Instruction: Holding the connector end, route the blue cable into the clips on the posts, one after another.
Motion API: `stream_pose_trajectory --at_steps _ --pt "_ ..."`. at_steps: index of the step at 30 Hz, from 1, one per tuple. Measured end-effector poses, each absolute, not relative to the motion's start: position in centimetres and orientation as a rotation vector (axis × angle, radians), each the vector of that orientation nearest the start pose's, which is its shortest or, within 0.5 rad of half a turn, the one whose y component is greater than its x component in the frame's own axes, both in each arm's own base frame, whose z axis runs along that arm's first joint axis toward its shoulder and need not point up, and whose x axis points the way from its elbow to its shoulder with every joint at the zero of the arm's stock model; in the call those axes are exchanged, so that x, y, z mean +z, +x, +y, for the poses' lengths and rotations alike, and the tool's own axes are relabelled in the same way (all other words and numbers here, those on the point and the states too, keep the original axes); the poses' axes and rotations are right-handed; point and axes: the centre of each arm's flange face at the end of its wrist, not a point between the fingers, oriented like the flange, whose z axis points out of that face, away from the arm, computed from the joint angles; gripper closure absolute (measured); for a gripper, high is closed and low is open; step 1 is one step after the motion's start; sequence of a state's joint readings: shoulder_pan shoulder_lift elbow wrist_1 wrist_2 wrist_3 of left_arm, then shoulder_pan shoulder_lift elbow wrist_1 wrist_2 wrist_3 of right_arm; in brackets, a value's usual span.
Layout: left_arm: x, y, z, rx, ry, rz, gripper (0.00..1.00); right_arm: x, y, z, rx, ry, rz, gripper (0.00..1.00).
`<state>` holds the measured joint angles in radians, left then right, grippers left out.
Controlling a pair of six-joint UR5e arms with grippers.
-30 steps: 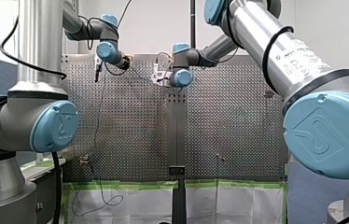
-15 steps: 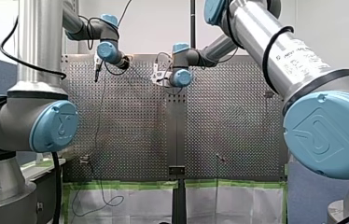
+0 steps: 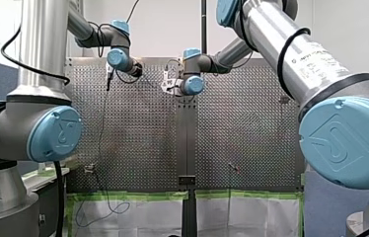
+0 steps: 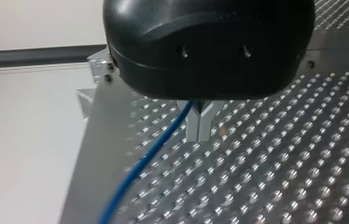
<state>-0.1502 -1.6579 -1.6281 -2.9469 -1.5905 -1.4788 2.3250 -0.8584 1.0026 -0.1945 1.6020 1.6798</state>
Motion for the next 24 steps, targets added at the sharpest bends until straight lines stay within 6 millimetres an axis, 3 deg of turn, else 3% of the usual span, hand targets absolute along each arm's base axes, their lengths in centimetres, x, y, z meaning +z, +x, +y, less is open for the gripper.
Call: stream_pose_trajectory --at_steps 7,24 --pt "40.9 50.9 -23.3 -0.049 0.164 1.539 1.0 31.8 61.8 -47.1 1.803 1.68 -0.877 1.0" --pt "36.8 50.4 -26.6 -0.068 0.201 1.639 1.0 28.3 61.2 -46.1 1.752 1.747 -0.905 1.0"
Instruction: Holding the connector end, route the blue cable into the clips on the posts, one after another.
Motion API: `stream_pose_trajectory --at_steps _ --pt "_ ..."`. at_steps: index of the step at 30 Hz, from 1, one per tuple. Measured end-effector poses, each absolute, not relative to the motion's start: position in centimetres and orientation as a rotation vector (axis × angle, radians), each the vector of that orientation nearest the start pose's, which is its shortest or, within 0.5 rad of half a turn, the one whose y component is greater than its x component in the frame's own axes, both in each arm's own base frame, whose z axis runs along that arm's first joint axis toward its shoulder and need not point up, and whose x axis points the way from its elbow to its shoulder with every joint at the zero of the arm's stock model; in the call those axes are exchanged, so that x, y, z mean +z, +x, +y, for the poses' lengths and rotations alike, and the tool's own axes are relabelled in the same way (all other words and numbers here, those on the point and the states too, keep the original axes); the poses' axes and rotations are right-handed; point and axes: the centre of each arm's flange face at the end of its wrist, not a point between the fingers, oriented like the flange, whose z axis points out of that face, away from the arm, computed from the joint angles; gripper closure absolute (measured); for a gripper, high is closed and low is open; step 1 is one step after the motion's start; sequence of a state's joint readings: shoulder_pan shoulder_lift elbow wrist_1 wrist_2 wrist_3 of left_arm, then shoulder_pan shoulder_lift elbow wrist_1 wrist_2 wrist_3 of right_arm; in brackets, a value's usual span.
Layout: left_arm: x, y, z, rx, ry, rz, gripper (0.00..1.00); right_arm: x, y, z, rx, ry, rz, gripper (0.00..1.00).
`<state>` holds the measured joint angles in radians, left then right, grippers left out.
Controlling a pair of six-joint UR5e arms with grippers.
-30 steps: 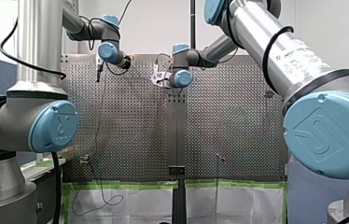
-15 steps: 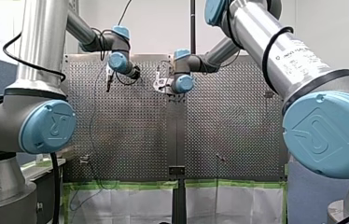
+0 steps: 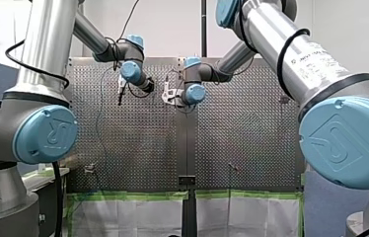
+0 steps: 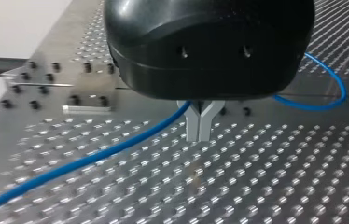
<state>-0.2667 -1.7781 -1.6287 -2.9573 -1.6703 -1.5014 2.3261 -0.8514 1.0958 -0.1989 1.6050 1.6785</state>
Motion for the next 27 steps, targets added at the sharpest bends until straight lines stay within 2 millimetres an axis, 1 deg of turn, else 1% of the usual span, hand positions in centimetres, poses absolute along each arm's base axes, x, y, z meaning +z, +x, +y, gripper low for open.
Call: stream_pose_trajectory --at_steps 5,10,15,20,23,27 --pt "34.5 50.6 -27.8 -0.063 0.218 1.679 1.0 26.7 60.7 -45.9 1.723 1.773 -0.922 1.0" --pt "33.6 50.6 -28.4 -0.051 0.197 1.686 1.0 25.4 60.1 -46.0 1.69 1.786 -0.939 1.0" --pt "32.7 50.2 -28.6 -0.059 0.186 1.691 1.0 22.6 59.5 -46.2 1.634 1.816 -0.967 1.0" --pt "31.0 49.8 -29.0 -0.084 0.178 1.698 1.0 19.3 59.1 -46.4 1.573 1.846 -0.996 1.0" --pt "29.6 49.7 -29.6 -0.077 0.197 1.712 1.0 18.2 58.7 -46.6 1.551 1.854 -1.009 1.0" --pt "27.8 49.7 -30.5 -0.078 0.216 1.728 1.0 17.3 58.2 -46.9 1.53 1.856 -1.022 1.0"
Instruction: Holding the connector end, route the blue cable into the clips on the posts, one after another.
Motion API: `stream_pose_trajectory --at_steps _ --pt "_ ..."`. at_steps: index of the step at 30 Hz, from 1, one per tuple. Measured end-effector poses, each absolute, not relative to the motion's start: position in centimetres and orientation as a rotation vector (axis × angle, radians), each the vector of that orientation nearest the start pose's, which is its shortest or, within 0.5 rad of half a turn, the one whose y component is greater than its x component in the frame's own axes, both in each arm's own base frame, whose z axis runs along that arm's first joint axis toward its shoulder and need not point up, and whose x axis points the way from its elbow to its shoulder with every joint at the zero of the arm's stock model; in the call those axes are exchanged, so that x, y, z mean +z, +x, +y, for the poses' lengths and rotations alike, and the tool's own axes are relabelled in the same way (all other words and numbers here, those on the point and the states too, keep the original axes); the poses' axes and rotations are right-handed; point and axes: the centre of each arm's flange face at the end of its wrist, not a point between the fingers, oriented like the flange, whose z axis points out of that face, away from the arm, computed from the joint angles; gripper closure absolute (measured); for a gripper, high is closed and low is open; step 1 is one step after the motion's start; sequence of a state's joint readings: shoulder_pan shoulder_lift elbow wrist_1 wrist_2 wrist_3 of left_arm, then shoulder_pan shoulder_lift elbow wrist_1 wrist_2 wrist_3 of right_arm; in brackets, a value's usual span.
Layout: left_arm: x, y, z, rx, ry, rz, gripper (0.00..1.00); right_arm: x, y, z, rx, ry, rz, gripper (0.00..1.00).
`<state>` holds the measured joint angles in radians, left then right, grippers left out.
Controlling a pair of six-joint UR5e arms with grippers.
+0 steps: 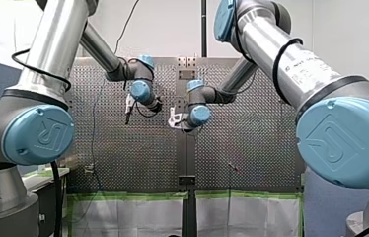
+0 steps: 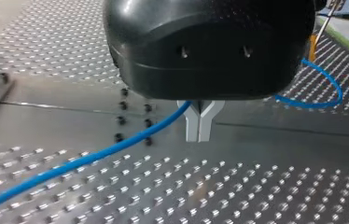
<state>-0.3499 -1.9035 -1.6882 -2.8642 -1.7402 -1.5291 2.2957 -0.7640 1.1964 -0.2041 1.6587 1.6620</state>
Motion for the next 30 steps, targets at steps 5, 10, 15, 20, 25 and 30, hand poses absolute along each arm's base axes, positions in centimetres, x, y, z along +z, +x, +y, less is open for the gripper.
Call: stream_pose_trajectory --at_steps 5,10,15,20,25,30 --pt "25.7 50.0 -31.7 -0.102 0.218 1.733 1.0 15.6 57.8 -47.3 1.503 1.869 -1.037 1.0" --pt "23.4 50.3 -32.6 -0.109 0.228 1.745 1.0 13.2 57.5 -47.5 1.47 1.893 -1.053 1.0" --pt "21.0 50.6 -33.1 -0.121 0.224 1.758 1.0 10.2 57.0 -47.6 1.425 1.92 -1.075 1.0" --pt "18.6 50.8 -33.5 -0.119 0.238 1.782 1.0 6.8 56.3 -47.9 1.383 1.931 -1.1 1.0" --pt "16.0 50.8 -34.3 -0.133 0.241 1.794 1.0 3.7 55.4 -47.7 1.329 1.948 -1.126 1.0" --pt "14.7 51.0 -34.6 -0.15 0.23 1.794 1.0 1.0 54.0 -47.5 1.294 1.944 -1.163 1.0"
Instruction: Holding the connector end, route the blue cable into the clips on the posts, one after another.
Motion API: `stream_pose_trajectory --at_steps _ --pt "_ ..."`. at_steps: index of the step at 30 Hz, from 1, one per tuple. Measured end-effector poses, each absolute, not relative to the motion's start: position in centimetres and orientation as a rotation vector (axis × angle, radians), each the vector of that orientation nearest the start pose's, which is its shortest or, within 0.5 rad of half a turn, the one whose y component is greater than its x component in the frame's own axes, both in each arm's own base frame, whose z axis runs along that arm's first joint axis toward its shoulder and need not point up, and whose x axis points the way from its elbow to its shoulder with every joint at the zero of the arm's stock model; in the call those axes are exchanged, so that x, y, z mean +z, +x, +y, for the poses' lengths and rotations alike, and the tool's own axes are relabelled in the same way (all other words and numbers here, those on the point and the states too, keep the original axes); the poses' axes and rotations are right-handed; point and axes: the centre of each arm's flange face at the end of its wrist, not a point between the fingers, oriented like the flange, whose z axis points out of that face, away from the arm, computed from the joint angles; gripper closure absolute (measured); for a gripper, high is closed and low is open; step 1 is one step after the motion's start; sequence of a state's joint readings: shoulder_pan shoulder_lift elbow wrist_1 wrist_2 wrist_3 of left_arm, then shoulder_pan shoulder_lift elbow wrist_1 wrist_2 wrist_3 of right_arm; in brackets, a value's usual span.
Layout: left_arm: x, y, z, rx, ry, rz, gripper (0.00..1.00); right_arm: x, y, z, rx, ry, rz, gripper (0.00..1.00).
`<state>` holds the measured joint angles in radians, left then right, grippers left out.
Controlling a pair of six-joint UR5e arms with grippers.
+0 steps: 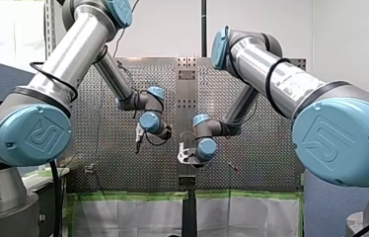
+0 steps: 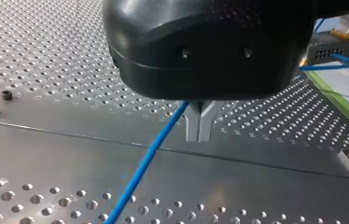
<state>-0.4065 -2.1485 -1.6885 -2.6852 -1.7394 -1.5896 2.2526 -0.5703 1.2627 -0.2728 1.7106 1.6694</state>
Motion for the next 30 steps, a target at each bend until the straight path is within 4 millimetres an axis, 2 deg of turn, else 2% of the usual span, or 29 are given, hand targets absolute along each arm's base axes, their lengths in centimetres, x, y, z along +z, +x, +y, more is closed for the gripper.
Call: stream_pose_trajectory --at_steps 6,10,19,30 --pt "14.4 51.0 -34.8 -0.16 0.231 1.79 1.0 -2.9 52.5 -46.6 1.258 1.96 -1.195 1.0" --pt "13.2 51.0 -35.0 -0.164 0.246 1.794 1.0 -4.9 52.0 -46.4 1.249 1.958 -1.203 1.0" --pt "9.3 50.8 -36.0 -0.173 0.273 1.807 1.0 -6.2 50.6 -46.9 1.225 1.942 -1.226 1.0" --pt "3.6 49.2 -37.1 -0.139 0.337 1.861 1.0 -8.4 47.0 -46.7 1.194 1.901 -1.272 1.0"
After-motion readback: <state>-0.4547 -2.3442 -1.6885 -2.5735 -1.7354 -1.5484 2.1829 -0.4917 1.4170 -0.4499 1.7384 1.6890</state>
